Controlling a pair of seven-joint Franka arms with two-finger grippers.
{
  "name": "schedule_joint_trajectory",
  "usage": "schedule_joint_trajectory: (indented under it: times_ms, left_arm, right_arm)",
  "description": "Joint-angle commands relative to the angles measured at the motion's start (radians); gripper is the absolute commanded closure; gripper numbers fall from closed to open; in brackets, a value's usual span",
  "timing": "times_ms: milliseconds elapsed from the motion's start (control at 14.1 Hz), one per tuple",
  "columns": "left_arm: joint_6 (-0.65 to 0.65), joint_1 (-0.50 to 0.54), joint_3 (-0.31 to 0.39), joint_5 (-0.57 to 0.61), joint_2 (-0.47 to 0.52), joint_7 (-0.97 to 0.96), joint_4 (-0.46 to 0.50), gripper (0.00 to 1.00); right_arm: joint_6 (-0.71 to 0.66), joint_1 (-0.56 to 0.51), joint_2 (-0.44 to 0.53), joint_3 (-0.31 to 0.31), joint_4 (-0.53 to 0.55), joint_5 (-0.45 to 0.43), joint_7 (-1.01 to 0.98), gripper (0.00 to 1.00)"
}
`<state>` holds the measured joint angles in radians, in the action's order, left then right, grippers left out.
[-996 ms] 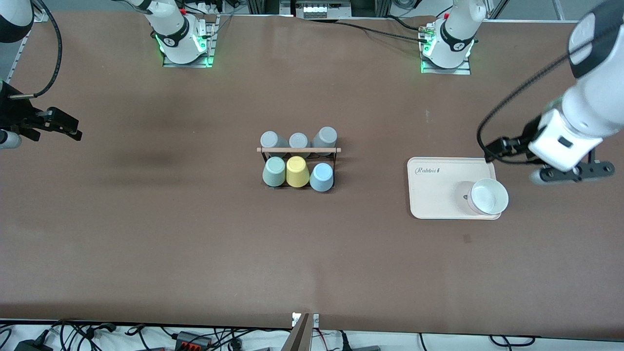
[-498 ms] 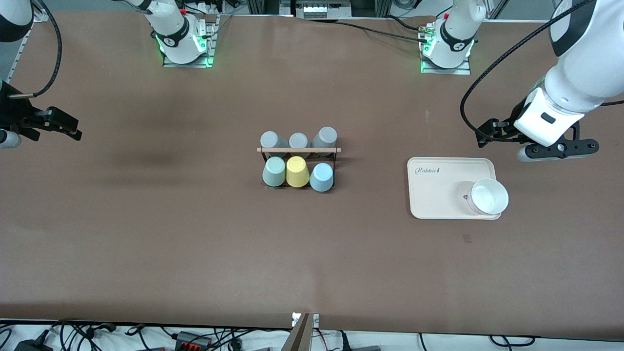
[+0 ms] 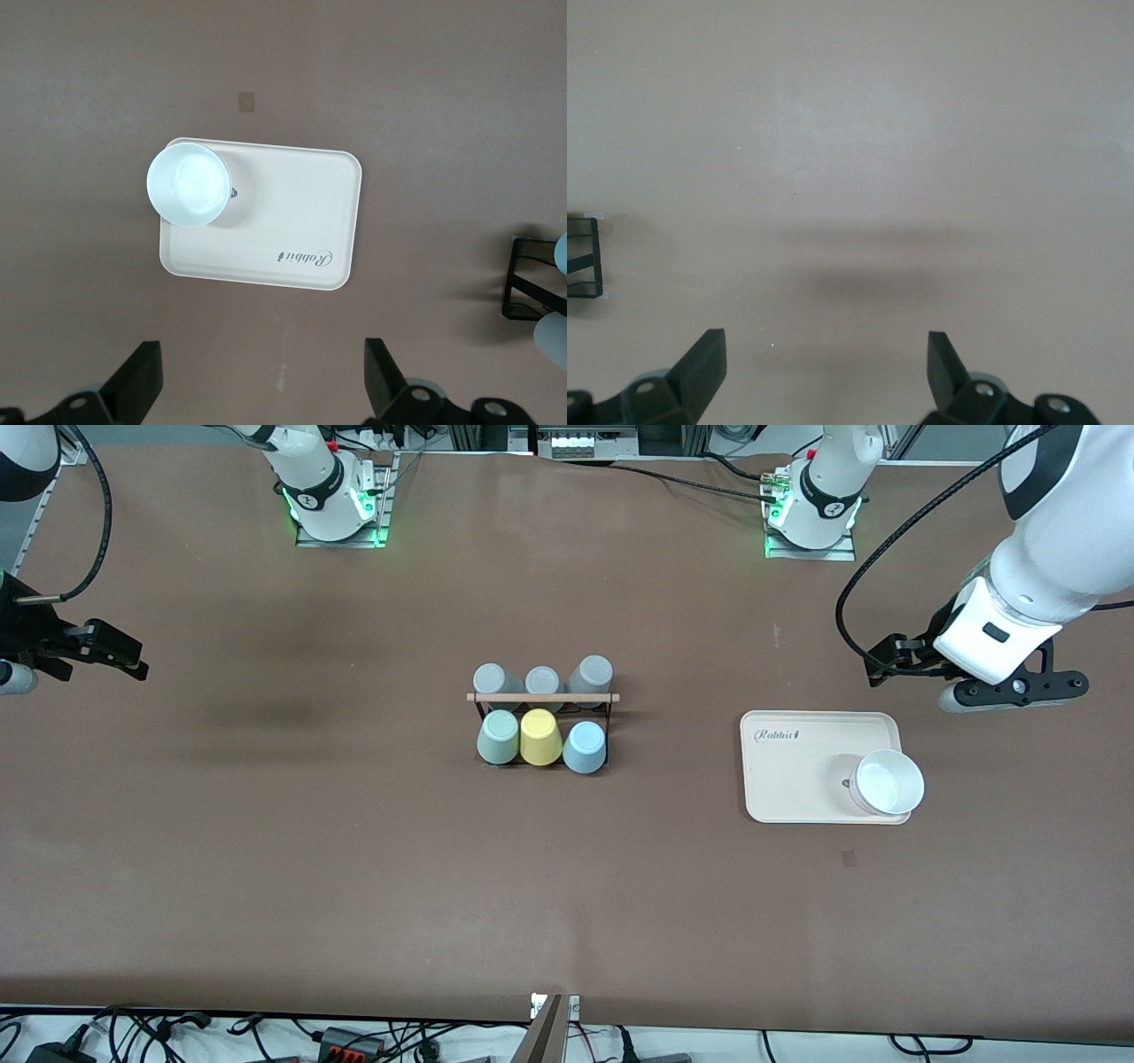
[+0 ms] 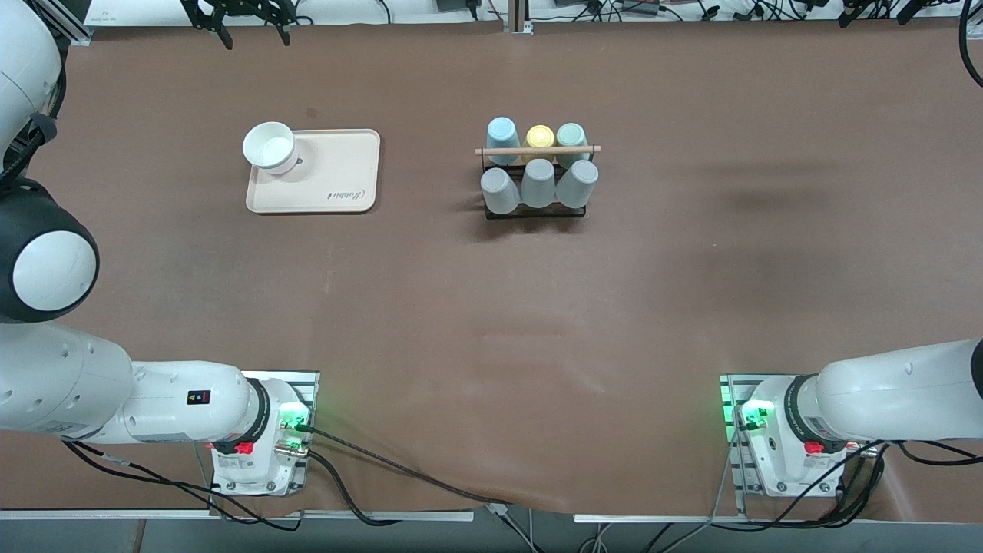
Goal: Hang scattered cups on rack with three cups
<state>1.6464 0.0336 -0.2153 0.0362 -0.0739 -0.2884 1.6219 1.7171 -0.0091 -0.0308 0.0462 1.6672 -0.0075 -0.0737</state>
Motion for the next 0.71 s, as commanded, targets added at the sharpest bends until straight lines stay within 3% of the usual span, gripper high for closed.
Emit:
schedule_joint_trajectory:
  times_ms: [0, 640]
  left_arm:
    - [-0.002, 0.003, -0.003, -0.013, 0.022, 0.005, 0.015, 0.0]
    - [0.006, 0.005, -0.003, -0.013, 0.017, 0.015, 0.01, 0.0]
  right_arm:
    - [-0.027, 0.005, 0.019, 0.0, 0.005, 0.009, 0.006, 0.0]
    - [-0.025, 0.008, 0.026, -0.005, 0.006, 0.006, 0.005, 0.0]
